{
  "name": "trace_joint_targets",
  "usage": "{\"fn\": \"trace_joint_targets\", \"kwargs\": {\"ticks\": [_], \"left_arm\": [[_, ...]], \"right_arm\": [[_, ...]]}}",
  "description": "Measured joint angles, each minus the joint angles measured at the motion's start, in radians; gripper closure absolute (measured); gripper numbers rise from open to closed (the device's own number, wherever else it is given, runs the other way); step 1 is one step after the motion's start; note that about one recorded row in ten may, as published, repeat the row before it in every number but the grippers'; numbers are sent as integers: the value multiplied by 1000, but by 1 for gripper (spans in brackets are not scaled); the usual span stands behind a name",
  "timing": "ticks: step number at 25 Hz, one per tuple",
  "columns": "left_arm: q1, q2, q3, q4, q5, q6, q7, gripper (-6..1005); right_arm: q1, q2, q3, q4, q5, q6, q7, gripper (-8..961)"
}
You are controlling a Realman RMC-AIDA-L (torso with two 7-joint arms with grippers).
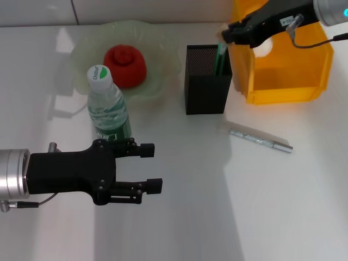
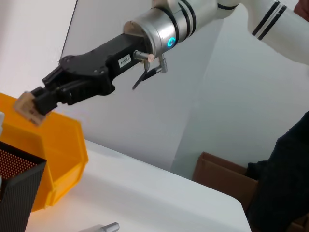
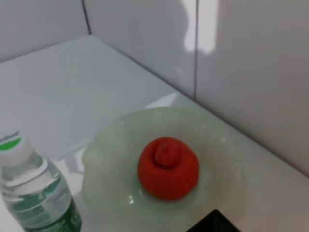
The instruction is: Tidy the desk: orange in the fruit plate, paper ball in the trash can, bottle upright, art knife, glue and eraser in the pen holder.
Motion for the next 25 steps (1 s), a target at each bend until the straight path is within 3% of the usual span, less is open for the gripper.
{"fn": "trace_joint_targets", "kwargs": {"ticks": [4, 13, 15, 17, 18, 20, 22, 25], "left_arm": [[0, 0, 0, -3, 0, 0, 1, 193], [4, -1, 0, -3, 0, -6, 3, 193], [3, 0, 0, -3, 0, -6, 2, 193], [2, 0, 0, -3, 0, -6, 0, 193], [2, 0, 0, -3, 0, -6, 0, 193], [2, 0, 0, -3, 0, -6, 0, 193], [1, 1, 0, -3, 0, -7, 0, 193], [0, -1, 0, -3, 0, -8, 0, 193]], "right_arm": [[39, -1, 1, 99, 2, 10, -48, 814], [39, -1, 9, 88, 5, 2, -54, 554], [34, -3, 21, 38, -7, -54, -27, 513], [32, -22, 26, -74, -82, -210, 59, 472], [32, -22, 26, -74, -82, -210, 59, 472], [38, -30, 23, -151, -140, -334, 100, 473], [41, -22, 19, -207, -197, -468, 111, 474], [39, -8, -10, -187, -242, -493, 107, 476]]}}
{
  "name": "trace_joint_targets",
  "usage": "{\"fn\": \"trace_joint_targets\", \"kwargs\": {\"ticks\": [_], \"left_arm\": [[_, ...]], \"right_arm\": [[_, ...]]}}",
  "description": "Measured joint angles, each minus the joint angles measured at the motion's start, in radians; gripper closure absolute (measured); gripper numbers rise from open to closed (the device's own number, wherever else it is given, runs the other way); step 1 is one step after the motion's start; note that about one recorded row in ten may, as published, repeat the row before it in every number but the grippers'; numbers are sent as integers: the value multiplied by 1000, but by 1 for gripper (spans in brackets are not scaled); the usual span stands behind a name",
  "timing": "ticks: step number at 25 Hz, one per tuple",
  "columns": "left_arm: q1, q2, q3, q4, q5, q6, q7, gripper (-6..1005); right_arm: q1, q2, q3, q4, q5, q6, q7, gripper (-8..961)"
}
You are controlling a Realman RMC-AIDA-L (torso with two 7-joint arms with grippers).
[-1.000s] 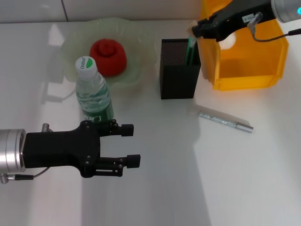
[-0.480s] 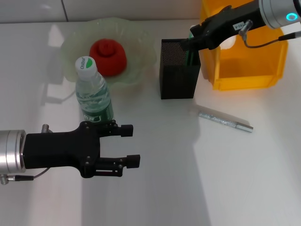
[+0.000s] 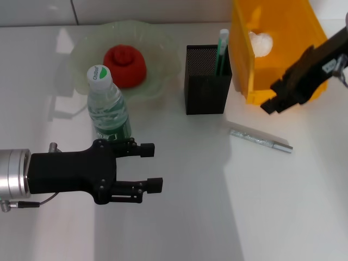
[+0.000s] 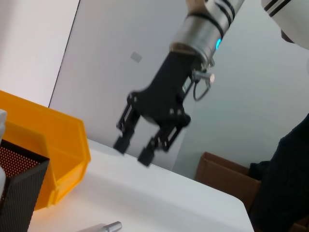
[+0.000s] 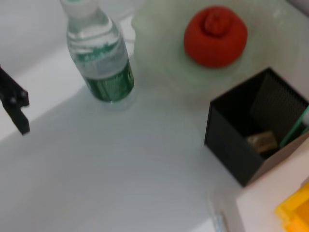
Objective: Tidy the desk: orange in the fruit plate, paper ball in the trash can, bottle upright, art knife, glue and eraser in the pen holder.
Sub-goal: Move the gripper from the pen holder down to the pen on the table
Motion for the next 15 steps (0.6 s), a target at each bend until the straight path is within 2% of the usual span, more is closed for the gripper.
{"fn": "trace_joint_targets", "kwargs": {"ticks": [3, 7, 12, 15], "left_arm": [[-3, -3, 0, 0, 0, -6, 3, 193], [-10, -4, 4, 0, 0, -12, 2, 193], [-11, -4, 5, 0, 0, -12, 1, 193], [-10, -7, 4, 0, 0, -12, 2, 193]], "right_arm": [[-3, 15, -64, 104, -49, 45, -19, 477], [16, 17, -154, 261, -58, 145, -29, 479], [31, 19, -231, 350, -98, 274, -29, 481], [39, 19, -242, 378, -107, 305, -29, 482]]}}
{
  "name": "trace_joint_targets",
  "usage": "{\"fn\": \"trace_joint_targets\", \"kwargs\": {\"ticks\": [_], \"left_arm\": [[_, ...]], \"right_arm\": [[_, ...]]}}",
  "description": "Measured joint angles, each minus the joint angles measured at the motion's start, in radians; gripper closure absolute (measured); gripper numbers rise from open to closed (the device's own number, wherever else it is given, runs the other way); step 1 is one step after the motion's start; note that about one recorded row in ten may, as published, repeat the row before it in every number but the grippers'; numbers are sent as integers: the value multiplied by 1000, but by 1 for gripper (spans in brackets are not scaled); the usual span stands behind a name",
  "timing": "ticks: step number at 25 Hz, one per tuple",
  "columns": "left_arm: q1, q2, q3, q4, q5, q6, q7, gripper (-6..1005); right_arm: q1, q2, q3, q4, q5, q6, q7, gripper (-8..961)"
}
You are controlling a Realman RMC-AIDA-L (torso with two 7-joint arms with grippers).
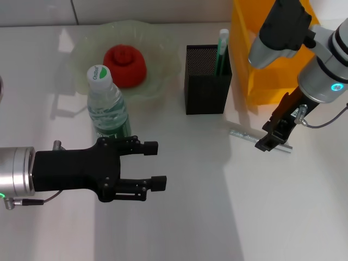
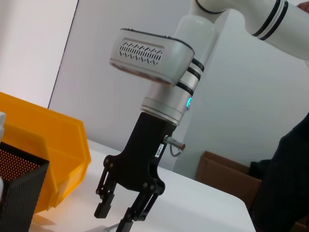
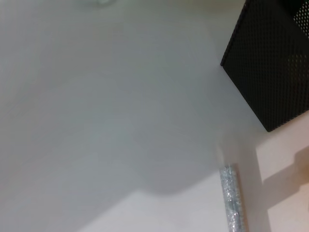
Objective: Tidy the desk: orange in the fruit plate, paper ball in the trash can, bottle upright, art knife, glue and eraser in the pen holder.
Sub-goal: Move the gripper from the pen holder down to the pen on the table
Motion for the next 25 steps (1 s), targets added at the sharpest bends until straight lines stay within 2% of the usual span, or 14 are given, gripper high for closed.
{"fn": "trace_joint_targets", "kwargs": {"ticks": [8, 18, 25], "left_arm": [[3, -4, -4, 0, 0, 0, 4, 193], [-1, -7, -4, 0, 0, -1, 5, 193], [0, -7, -4, 0, 0, -1, 4, 193]], "right_arm": [[17, 0, -25, 85, -13, 79, -5, 486], [37, 1, -32, 151, -13, 143, -11, 590], [49, 2, -35, 191, -13, 169, -21, 607]]}}
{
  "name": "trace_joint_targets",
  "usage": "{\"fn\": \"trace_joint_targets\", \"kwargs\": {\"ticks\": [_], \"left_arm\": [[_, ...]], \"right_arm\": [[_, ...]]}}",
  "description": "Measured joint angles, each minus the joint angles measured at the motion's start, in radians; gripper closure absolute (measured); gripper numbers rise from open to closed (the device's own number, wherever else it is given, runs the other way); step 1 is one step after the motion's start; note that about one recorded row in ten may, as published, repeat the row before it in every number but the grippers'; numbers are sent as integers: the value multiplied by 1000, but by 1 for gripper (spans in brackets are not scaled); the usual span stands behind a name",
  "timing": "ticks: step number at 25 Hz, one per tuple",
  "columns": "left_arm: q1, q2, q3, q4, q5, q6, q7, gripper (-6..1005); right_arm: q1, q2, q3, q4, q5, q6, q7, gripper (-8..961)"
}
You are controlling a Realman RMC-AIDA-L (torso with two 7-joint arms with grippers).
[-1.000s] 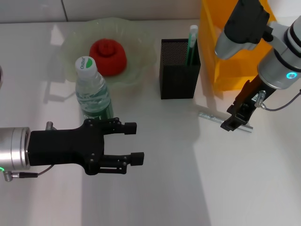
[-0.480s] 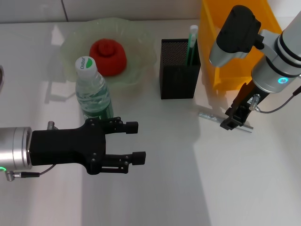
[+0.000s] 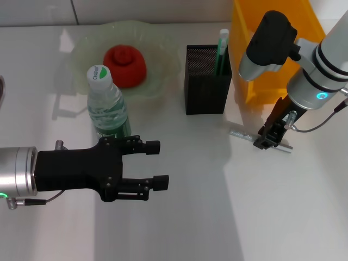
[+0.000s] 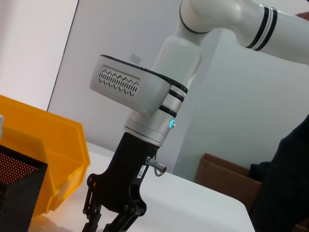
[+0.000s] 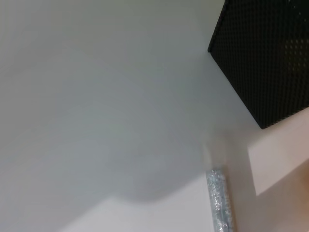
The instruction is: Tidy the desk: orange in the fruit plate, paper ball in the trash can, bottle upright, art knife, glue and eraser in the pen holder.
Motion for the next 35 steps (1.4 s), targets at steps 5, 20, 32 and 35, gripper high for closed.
{"fn": "trace_joint_targets", "kwargs": {"ticks": [5, 20, 32, 35], "left_arm": [[1, 0, 0, 0, 0, 0, 1, 193], [-1, 0, 0, 5, 0, -2, -5, 193], [-6, 2, 0, 7, -3, 1, -6, 193], [-9, 2, 0, 8, -4, -1, -6, 193]], "right_arm": [[3, 2, -9, 9, 0, 10, -4, 662], [-65, 4, 8, -199, 31, -108, 6, 815], [-366, -2, 398, -658, 801, -95, -101, 821], [-354, -4, 427, -421, 948, 36, -204, 822]]}}
